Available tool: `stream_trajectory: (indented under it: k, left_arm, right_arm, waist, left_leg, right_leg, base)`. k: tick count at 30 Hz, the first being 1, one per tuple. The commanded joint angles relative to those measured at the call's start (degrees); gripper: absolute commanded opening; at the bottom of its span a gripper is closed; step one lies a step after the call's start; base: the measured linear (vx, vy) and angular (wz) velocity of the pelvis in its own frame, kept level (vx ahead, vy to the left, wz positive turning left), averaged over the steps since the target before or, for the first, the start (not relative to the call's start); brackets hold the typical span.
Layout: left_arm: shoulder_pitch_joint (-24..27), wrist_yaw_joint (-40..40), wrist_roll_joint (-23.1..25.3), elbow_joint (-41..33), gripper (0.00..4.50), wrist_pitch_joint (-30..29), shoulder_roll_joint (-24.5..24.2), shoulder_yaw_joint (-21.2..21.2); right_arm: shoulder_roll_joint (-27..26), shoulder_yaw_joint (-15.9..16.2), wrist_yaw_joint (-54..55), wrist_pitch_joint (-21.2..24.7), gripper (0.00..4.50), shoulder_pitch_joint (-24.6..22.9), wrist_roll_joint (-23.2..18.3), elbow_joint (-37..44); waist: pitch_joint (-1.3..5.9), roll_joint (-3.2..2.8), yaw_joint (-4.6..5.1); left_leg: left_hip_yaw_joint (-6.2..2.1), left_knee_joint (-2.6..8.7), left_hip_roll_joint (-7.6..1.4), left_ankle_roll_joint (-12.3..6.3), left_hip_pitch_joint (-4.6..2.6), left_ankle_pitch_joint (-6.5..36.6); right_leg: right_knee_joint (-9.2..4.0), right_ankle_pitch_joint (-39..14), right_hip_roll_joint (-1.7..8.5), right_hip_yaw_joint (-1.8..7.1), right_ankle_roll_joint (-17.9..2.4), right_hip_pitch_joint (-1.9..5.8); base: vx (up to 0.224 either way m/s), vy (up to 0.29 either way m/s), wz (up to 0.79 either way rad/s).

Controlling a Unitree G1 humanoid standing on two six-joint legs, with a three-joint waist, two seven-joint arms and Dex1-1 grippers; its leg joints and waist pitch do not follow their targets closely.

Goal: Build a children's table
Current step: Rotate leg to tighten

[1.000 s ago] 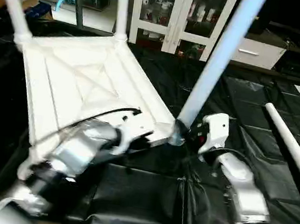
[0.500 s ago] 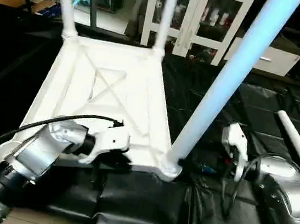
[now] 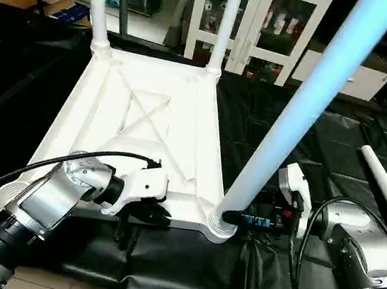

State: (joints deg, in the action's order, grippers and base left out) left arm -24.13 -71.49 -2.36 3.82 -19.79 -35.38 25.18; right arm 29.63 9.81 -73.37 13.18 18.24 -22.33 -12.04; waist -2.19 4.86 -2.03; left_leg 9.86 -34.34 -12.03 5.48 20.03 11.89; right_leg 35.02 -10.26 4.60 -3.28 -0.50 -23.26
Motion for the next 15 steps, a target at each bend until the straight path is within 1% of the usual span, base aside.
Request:
stream_trajectory:
  k: [1,2,3,4,5,6,7,8,9,10,11,12,13,14,15]
  left_arm:
    - [0.6,-0.2,1.0,0.2,0.0,-1.4,0.4,2.4]
    - [0.4,0.7,1.1,0.5,0.0,-1.9,0.9,2.1]
    - [0.3,1.2,1.1,0.7,0.0,-2.3,1.3,1.9]
    - [0.1,2.2,1.1,0.9,0.0,-3.3,1.9,1.6]
    - [-0.1,3.2,1.2,0.8,0.0,-4.7,2.5,1.4]
    - [-0.3,5.2,1.6,0.8,0.0,-6.6,3.6,0.9]
    - [-1.0,9.9,2.6,1.6,0.0,-9.9,5.9,-0.3]
    - [-1.0,9.9,2.6,1.6,0.0,-9.9,5.9,-0.3]
    - [-2.0,17.5,4.2,3.3,0.0,-14.3,9.5,-2.7]
    - [-3.6,25.4,5.6,5.4,0.0,-18.4,14.2,-5.1]
    - [-3.8,26.5,5.7,5.8,0.0,-18.8,15.1,-5.4]
    - [-4.2,27.8,6.1,6.2,0.0,-18.2,16.1,-5.4]
    - [-4.7,30.2,6.7,7.2,0.0,-17.2,17.9,-5.4]
    - [-5.2,32.1,7.0,7.9,0.0,-16.7,19.4,-5.5]
    - [-5.2,32.1,7.0,7.9,0.0,-16.7,19.4,-5.5]
  right_arm:
    - [0.3,-1.0,2.7,-0.6,2.01,0.4,2.4,-2.7]
    - [-0.2,-1.2,5.3,-0.8,2.01,0.4,3.7,-3.4]
    - [-0.5,-1.3,7.0,-0.8,1.96,0.4,4.4,-3.9]
    - [-0.9,-1.2,9.3,-0.7,1.92,0.2,5.4,-4.4]
    - [-1.4,-1.1,11.0,-0.6,1.92,0.0,6.2,-4.7]
    - [-2.4,-1.0,14.2,-0.8,1.91,-0.4,7.7,-5.2]
    - [-4.1,-1.3,18.6,0.5,1.9,-0.7,8.6,-5.6]
    - [-4.1,-1.3,18.6,0.5,1.89,-0.7,8.6,-5.6]
    - [-6.1,-1.7,24.9,1.9,1.88,-0.8,10.5,-6.4]
    - [-10.2,-2.8,37.1,4.5,1.87,-0.8,13.8,-7.6]
    - [-11.4,-3.3,40.9,5.1,1.87,-0.8,14.8,-7.9]
    - [-14.1,-5.5,49.1,3.8,1.86,-0.8,16.2,-8.9]
    - [-18.2,-8.6,60.9,1.0,1.86,-0.7,18.1,-10.1]
    - [-21.0,-10.1,67.4,-1.2,1.86,-0.7,19.2,-10.6]
    - [-21.0,-10.1,67.4,-1.2,1.86,-0.7,19.2,-10.6]
  waist:
    - [2.77,-0.53,0.29]
    - [2.58,-0.54,0.35]
    - [2.58,-0.54,0.35]
    - [2.35,-0.51,0.48]
    - [2.39,-0.48,0.56]
    - [2.33,-0.52,0.62]
    - [2.27,-0.46,0.82]
    - [2.22,-0.42,1.07]
    - [2.25,-0.34,1.4]
    - [2.1,-0.52,1.97]
    - [2.08,-0.38,2.22]
    - [2.32,-0.2,2.54]
    - [2.36,-0.22,3.05]
    - [2.48,-0.68,3.62]
    - [2.48,-0.68,3.62]
  left_leg:
    - [0.25,4.32,-1.3,-1.79,-0.11,10.3]
    - [0.22,4.46,-1.35,-1.31,-0.16,12.0]
    - [0.22,4.46,-1.35,-1.31,-0.16,12.0]
    - [0.06,4.58,-1.25,-0.42,-0.28,14.8]
    - [0.0,4.58,-1.23,-0.05,-0.26,15.3]
    - [-0.13,4.68,-1.28,0.55,-0.28,15.9]
    - [-0.3,4.77,-1.15,0.99,-0.2,16.8]
    - [-0.33,4.82,-1.13,1.38,-0.1,17.3]
    - [-0.5,4.8,-1.05,1.81,-0.17,18.8]
    - [-0.53,4.66,-0.82,2.54,-0.3,20.0]
    - [-0.65,4.61,-0.77,2.91,-0.38,20.6]
    - [-0.97,4.39,-0.38,2.91,-0.4,21.7]
    - [-1.35,4.57,-0.21,2.84,0.31,21.9]
    - [-1.67,4.72,-0.33,3.26,0.23,22.5]
    - [-1.67,4.72,-0.33,3.26,0.23,22.5]
  right_leg:
    - [-3.63,-11.9,2.66,2.31,-12.3,2.53]
    - [-3.95,-14.7,2.69,2.3,-11.5,2.36]
    - [-3.95,-14.7,2.69,2.3,-11.5,2.36]
    - [-4.6,-20.5,2.73,2.26,-9.8,2.17]
    - [-4.67,-21.7,2.76,2.28,-9.2,2.18]
    - [-4.88,-23.2,2.76,2.29,-8.4,2.0]
    - [-5.04,-24.8,2.7,2.19,-7.6,1.98]
    - [-5.08,-25.7,2.65,2.19,-7.1,1.95]
    - [-5.41,-27.9,2.6,2.0,-6.2,1.81]
    - [-5.87,-29.9,2.41,1.83,-5.4,1.39]
    - [-6.11,-31.5,2.45,1.67,-4.9,1.26]
    - [-6.53,-35.0,2.55,1.28,-3.2,1.2]
    - [-6.79,-36.9,2.69,0.94,-1.5,1.59]
    - [-7.13,-36.5,2.97,0.6,-1.0,1.47]
    - [-7.13,-36.5,2.97,0.6,-1.0,1.47]
  base:
    - [0.0,0.0,0.0]
    - [0.0,0.0,0.0]
    - [0.0,0.0,0.0]
    - [0.0,0.0,0.0]
    - [0.0,0.0,0.0]
    - [0.0,0.0,0.0]
    - [0.0,0.0,0.0]
    - [0.0,0.0,0.0]
    - [0.0,0.0,0.0]
    - [0.0,0.0,0.0]
    - [-0.059,0.01,-0.02]
    - [-0.059,0.016,-0.1]
    - [-0.059,0.016,-0.1]
    - [0.0,0.0,0.0]
    - [0.0,0.0,0.0]
